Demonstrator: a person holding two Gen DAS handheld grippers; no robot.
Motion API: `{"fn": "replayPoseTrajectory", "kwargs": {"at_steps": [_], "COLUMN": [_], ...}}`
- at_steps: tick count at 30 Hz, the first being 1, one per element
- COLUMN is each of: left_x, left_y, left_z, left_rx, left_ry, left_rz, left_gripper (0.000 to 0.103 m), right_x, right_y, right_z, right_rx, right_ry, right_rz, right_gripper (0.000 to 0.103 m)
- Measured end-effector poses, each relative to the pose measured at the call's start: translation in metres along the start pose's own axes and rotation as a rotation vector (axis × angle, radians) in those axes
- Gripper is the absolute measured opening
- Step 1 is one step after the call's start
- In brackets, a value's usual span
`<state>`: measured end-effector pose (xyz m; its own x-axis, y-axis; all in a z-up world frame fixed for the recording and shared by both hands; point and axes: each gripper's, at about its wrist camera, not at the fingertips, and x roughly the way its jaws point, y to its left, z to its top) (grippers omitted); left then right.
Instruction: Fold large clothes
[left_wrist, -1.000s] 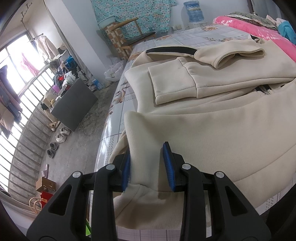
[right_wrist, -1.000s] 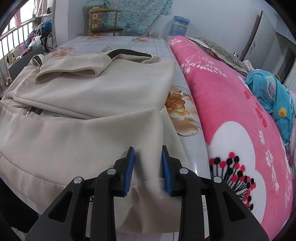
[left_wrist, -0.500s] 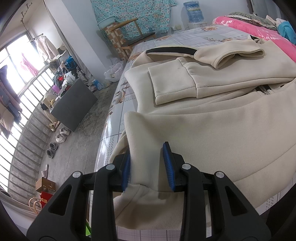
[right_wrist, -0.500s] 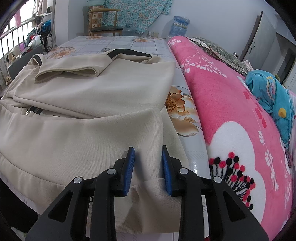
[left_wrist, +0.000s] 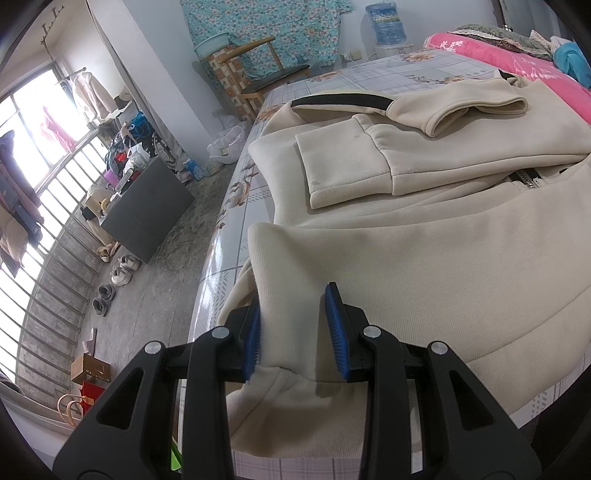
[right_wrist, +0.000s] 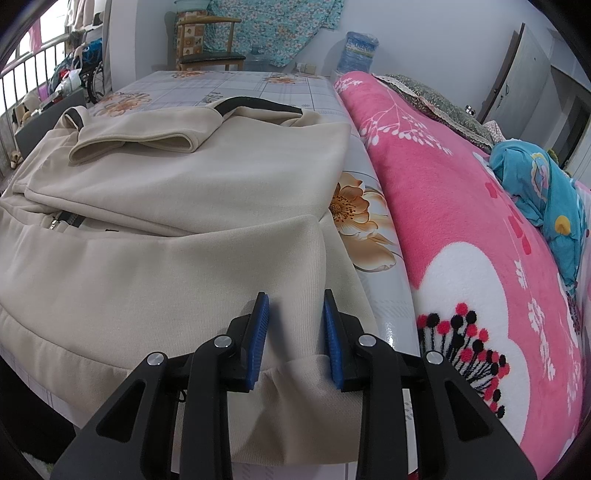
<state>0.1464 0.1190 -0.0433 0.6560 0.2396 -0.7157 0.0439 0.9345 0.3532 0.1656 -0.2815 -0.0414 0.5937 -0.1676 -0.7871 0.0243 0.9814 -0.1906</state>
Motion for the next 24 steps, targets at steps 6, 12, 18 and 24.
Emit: {"fn": "replayPoseTrajectory", "kwargs": {"at_steps": [6, 12, 18, 24], "left_x": [-0.0002, -0.0012, 0.0, 0.0042], "left_y": [-0.0007, -0.0043, -0.002, -0.0014], "left_z": [-0.0001, 0.0009, -0.0001, 0.0089], "left_rx": [0.0, 0.0, 0.004, 0.013], "left_ry": [0.0, 0.0, -0.002, -0.006], "left_rz": [0.001, 0.002, 0.005, 0.014], "left_gripper": [0.031, 0.031, 0.031, 0.031], "right_x": [-0.0001, 0.0, 0.0, 0.0001], "right_y": [0.0003, 0.0003, 0.0002, -0.0002], "right_z": [-0.0002, -0.0003, -0.0004, -0.0001], "right_rx": [0.0, -0.001, 0.001, 0.0], "right_ry": [0.0, -0.001, -0.002, -0.001], "right_rz": [0.0, 0.0, 0.0, 0.0], "right_gripper": [0.029, 0.029, 0.029, 0.029]}}
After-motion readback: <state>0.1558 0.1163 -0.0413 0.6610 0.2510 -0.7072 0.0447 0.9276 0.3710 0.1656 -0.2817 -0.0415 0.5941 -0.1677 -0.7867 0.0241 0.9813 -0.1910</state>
